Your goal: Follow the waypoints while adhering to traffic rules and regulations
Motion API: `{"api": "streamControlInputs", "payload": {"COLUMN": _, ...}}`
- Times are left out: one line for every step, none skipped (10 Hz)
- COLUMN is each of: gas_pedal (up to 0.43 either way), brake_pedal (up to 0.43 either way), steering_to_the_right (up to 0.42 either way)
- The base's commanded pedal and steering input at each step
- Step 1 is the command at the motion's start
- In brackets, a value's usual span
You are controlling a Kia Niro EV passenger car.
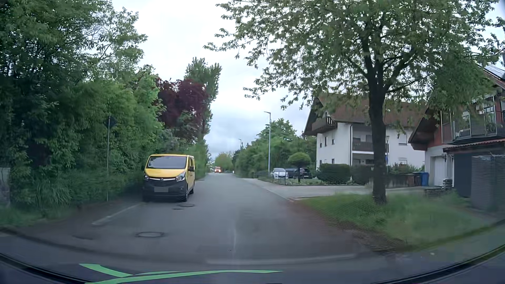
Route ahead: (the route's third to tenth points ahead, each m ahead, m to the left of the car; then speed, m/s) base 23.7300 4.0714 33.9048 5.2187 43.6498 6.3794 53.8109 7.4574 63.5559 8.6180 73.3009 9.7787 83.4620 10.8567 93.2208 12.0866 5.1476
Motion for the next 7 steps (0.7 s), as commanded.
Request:
{"api": "streamControlInputs", "payload": {"gas_pedal": 0.039, "brake_pedal": 0.000, "steering_to_the_right": 0.001}}
{"api": "streamControlInputs", "payload": {"gas_pedal": 0.047, "brake_pedal": 0.000, "steering_to_the_right": 0.000}}
{"api": "streamControlInputs", "payload": {"gas_pedal": 0.059, "brake_pedal": 0.000, "steering_to_the_right": 0.000}}
{"api": "streamControlInputs", "payload": {"gas_pedal": 0.059, "brake_pedal": 0.000, "steering_to_the_right": 0.000}}
{"api": "streamControlInputs", "payload": {"gas_pedal": 0.059, "brake_pedal": 0.000, "steering_to_the_right": 0.000}}
{"api": "streamControlInputs", "payload": {"gas_pedal": 0.059, "brake_pedal": 0.000, "steering_to_the_right": -0.001}}
{"api": "streamControlInputs", "payload": {"gas_pedal": 0.059, "brake_pedal": 0.000, "steering_to_the_right": -0.003}}
